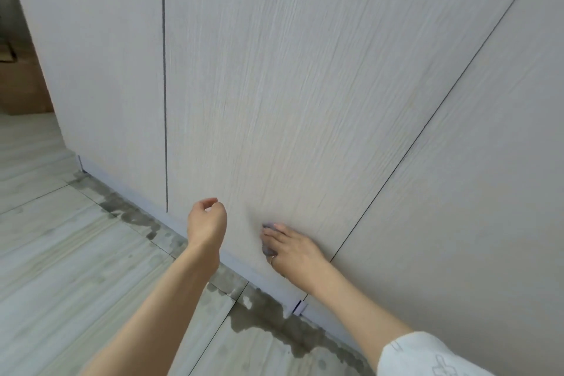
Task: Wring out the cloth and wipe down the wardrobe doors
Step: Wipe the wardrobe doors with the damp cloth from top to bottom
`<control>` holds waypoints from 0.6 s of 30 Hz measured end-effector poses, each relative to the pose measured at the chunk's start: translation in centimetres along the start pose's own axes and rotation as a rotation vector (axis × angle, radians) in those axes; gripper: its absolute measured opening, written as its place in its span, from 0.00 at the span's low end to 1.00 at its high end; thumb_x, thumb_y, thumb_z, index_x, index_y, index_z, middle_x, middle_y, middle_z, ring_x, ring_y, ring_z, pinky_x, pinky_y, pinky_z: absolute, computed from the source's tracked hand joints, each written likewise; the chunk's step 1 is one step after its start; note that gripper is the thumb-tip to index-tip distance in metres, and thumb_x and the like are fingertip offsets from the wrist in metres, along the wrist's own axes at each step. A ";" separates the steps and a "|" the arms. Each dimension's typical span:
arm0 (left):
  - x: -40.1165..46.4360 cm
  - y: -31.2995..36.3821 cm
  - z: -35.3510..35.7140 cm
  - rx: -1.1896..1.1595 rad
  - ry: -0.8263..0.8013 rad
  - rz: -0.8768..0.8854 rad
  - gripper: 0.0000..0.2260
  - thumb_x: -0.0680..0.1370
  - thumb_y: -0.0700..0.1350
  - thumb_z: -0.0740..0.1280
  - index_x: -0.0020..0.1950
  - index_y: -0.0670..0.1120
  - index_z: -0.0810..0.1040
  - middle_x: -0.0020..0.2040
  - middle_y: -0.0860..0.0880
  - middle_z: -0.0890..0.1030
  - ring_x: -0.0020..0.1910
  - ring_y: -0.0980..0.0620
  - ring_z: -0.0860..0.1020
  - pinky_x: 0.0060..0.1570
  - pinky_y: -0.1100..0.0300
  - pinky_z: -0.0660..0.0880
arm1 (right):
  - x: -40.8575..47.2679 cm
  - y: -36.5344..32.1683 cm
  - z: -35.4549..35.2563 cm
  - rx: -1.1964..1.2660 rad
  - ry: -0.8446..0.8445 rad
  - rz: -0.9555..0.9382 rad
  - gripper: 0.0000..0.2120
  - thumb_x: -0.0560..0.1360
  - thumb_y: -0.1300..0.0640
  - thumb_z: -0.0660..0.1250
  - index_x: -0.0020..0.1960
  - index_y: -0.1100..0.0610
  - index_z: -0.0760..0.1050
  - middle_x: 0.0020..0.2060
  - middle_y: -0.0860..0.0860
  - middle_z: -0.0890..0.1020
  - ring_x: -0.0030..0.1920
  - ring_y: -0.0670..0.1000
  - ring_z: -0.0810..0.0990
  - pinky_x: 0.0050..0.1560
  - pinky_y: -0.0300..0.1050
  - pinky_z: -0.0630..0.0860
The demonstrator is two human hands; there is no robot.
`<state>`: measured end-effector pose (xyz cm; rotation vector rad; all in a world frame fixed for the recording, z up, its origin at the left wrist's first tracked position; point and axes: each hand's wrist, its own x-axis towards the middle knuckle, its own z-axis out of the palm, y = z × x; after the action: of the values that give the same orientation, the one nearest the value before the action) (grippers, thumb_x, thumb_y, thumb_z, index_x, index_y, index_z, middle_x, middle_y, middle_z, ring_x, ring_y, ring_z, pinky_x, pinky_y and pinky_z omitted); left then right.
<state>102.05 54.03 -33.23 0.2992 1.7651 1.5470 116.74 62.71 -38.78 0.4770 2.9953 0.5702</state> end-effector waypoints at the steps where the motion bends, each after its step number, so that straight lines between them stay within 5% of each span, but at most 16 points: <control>1: -0.4 -0.3 0.1 0.058 -0.076 -0.021 0.14 0.81 0.42 0.55 0.65 0.44 0.71 0.58 0.46 0.76 0.51 0.48 0.73 0.48 0.57 0.69 | -1.5 0.1 -0.6 0.119 -0.083 -0.015 0.06 0.67 0.60 0.67 0.34 0.56 0.81 0.48 0.51 0.83 0.56 0.53 0.79 0.63 0.42 0.66; 5: -4.8 0.7 1.7 0.304 -0.304 -0.104 0.12 0.81 0.44 0.56 0.61 0.45 0.74 0.52 0.47 0.80 0.52 0.48 0.77 0.50 0.56 0.71 | -7.8 0.7 -7.1 0.575 -0.211 0.228 0.19 0.70 0.69 0.61 0.55 0.53 0.78 0.54 0.49 0.77 0.57 0.51 0.74 0.55 0.41 0.69; 7: -8.0 2.7 3.2 0.402 -0.379 -0.130 0.12 0.81 0.45 0.56 0.60 0.45 0.75 0.50 0.48 0.80 0.50 0.48 0.77 0.52 0.55 0.71 | -9.9 2.3 -11.4 0.887 -0.304 0.449 0.19 0.71 0.68 0.60 0.59 0.53 0.72 0.49 0.51 0.79 0.50 0.49 0.79 0.46 0.40 0.73; 10: -13.6 6.5 5.7 0.528 -0.521 -0.158 0.11 0.81 0.45 0.57 0.59 0.45 0.75 0.49 0.48 0.80 0.47 0.50 0.76 0.51 0.57 0.71 | -12.9 5.2 -16.2 1.117 -0.462 0.705 0.16 0.70 0.62 0.69 0.53 0.55 0.67 0.40 0.51 0.75 0.44 0.52 0.77 0.31 0.36 0.68; 15: -24.2 14.7 8.7 0.478 -0.721 -0.178 0.10 0.81 0.48 0.60 0.60 0.46 0.74 0.54 0.47 0.80 0.50 0.48 0.79 0.55 0.54 0.75 | -20.3 9.8 -27.3 1.486 -0.445 0.907 0.05 0.70 0.66 0.68 0.45 0.59 0.78 0.29 0.50 0.77 0.31 0.47 0.75 0.31 0.37 0.71; 18: -29.9 19.3 9.4 0.368 -0.799 -0.181 0.11 0.80 0.46 0.61 0.61 0.47 0.74 0.56 0.47 0.80 0.53 0.50 0.80 0.57 0.51 0.74 | -24.5 12.3 -33.1 1.751 -0.376 1.109 0.04 0.76 0.63 0.65 0.48 0.59 0.79 0.34 0.53 0.81 0.31 0.49 0.80 0.31 0.38 0.75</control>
<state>123.10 47.17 -3.79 0.7892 1.3552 0.7848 139.91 54.43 -3.51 1.8254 1.7270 -1.9904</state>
